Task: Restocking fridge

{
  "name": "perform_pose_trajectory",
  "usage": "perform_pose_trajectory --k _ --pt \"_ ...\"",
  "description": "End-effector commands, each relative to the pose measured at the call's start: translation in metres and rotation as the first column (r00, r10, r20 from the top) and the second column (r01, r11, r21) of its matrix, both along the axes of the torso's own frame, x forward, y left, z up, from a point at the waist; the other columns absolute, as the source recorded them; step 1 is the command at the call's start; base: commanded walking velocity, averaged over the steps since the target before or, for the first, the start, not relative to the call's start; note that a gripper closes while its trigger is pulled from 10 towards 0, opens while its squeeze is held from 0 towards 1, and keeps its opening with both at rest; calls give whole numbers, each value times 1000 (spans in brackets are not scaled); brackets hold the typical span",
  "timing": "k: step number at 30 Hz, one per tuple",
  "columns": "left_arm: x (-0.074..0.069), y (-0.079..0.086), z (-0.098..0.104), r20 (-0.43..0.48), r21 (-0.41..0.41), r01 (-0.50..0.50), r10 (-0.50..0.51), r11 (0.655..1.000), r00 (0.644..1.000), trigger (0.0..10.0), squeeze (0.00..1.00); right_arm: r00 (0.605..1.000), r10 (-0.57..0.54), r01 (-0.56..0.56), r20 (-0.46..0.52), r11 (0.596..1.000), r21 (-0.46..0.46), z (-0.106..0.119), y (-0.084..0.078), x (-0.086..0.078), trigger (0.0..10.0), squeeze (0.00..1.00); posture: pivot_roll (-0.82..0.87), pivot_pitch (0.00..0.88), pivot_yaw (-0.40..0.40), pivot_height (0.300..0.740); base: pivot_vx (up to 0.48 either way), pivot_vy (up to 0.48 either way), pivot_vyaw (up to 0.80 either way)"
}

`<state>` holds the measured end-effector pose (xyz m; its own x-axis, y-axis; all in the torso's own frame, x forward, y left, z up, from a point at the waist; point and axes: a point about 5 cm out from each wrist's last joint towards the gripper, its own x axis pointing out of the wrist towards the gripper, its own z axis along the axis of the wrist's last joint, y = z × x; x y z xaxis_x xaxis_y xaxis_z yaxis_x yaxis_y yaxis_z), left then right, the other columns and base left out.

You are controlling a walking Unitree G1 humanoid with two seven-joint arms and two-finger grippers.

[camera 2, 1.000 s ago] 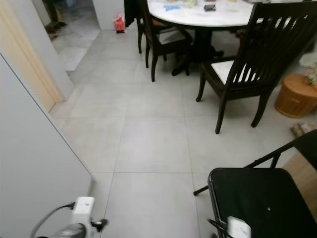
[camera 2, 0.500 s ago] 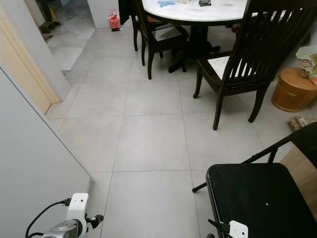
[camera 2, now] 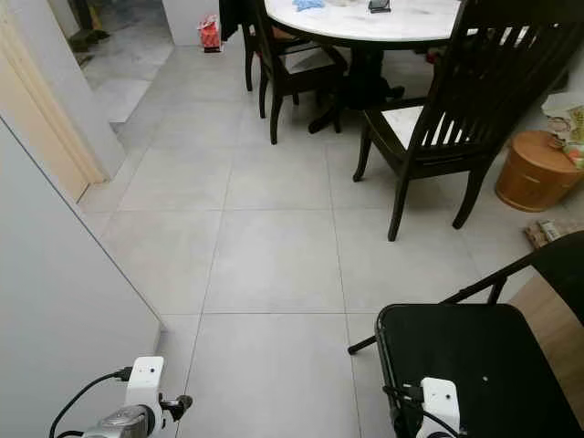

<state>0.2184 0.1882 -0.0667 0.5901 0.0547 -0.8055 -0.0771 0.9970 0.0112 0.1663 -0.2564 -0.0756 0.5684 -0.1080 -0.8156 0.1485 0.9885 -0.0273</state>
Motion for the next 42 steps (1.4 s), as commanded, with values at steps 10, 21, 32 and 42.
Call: perform_pose_trajectory --k 10,21,32,42 --pt "-2 3 -1 -16 -8 -29 28 1000 999 10000 0 997 -74 75 -23 997 32 -5 6 -6 10000 0 -128 17 55 740 0 0 476" --pt "-3 -3 -2 -18 -26 -18 18 1000 1000 10000 0 993 -116 117 -27 993 26 -5 0 -9 10000 0 -127 15 42 740 0 0 794" --pt "-5 -5 -3 -14 -22 -6 6 1000 1000 10000 0 996 -80 81 -39 997 12 -5 -2 -11 10000 0 -153 0 12 740 0 0 794" --pt "-7 -17 -6 -23 -45 -2 1 999 1000 10000 0 996 -72 72 -50 997 6 -3 -13 -15 10000 0 -156 0 -44 740 0 0 493"
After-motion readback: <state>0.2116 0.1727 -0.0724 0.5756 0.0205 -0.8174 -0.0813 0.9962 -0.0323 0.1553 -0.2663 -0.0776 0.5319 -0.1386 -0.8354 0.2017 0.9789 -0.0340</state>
